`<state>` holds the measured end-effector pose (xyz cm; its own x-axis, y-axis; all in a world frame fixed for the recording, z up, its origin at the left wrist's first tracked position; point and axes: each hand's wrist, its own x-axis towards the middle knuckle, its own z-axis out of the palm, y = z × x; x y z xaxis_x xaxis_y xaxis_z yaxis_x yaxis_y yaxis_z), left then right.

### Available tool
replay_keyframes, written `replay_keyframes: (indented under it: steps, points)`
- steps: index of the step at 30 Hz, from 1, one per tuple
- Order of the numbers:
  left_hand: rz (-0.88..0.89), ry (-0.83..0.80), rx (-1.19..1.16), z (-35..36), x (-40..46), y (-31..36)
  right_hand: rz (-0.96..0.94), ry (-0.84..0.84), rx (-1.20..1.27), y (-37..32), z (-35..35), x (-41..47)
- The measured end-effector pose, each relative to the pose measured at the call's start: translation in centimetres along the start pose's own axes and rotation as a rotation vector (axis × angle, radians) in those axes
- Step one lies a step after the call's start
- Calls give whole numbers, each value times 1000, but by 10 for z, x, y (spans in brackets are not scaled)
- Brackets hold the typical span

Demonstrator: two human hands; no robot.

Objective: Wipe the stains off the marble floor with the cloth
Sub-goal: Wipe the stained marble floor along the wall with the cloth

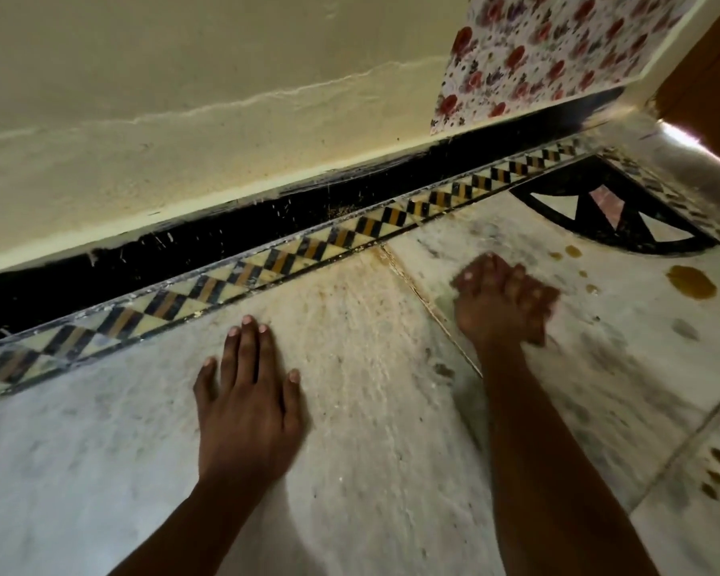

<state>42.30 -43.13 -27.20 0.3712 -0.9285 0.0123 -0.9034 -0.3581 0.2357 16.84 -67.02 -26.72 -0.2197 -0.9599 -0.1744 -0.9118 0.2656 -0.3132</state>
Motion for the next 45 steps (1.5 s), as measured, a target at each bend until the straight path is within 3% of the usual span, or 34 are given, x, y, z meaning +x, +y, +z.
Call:
replay_keyframes:
  steps: [4, 8, 10, 13, 15, 16, 18, 21, 24, 25, 27, 29, 30, 32, 34, 37, 39, 42, 45]
  points:
    - [0, -18, 7, 1, 0, -1, -352, -141, -146, -86, 22, 28]
    - [3, -31, 11, -3, 0, -1, -707, -185, -156, -48, 17, -48]
    - [5, -30, 15, -4, 1, -1, -595, -94, -132, -2, 12, -72]
    - [3, -5, 22, -1, 0, 0, -134, 104, -77, 8, 3, -40]
    - [10, -2, 20, 0, 0, -1, 48, 22, 2, -20, -7, 3]
    - [14, 1, 18, 0, -1, -2, 28, -68, 9, -37, -9, 21]
    - [14, 3, 23, -1, -1, -2, -176, -170, -71, -66, -3, 39]
    - [9, -12, 20, -1, 0, 0, -568, -287, -214, -64, 8, -3]
    - [10, -21, 28, -3, 0, -1, -732, -162, -129, 9, 6, -79]
    - [14, -19, 26, -2, 0, -2, -710, -60, -96, 38, 4, -98]
    - [16, -12, 33, 0, 0, -2, -418, 47, -94, 69, -1, -102]
    - [18, -7, 35, -1, 0, -1, -112, 52, -83, 56, -4, -78]
    - [22, -2, 29, -1, 0, -1, -59, 51, -61, 37, -4, -62]
    - [30, 13, 16, 0, 0, -1, -120, -16, -56, 2, 0, -49]
    - [35, 12, 4, -2, 0, -1, -317, -124, -101, -8, 8, -68]
    - [55, -1, -16, -4, -2, 0, -518, -36, -144, 40, 13, -144]
    - [98, -5, -67, -9, -3, 2, -405, -2, -144, 85, 4, -178]
    - [194, 13, -165, -12, -9, 1, -68, 66, -69, 101, -7, -154]
    - [226, 31, -226, -11, -5, -2, 25, -103, 18, 59, -11, -103]
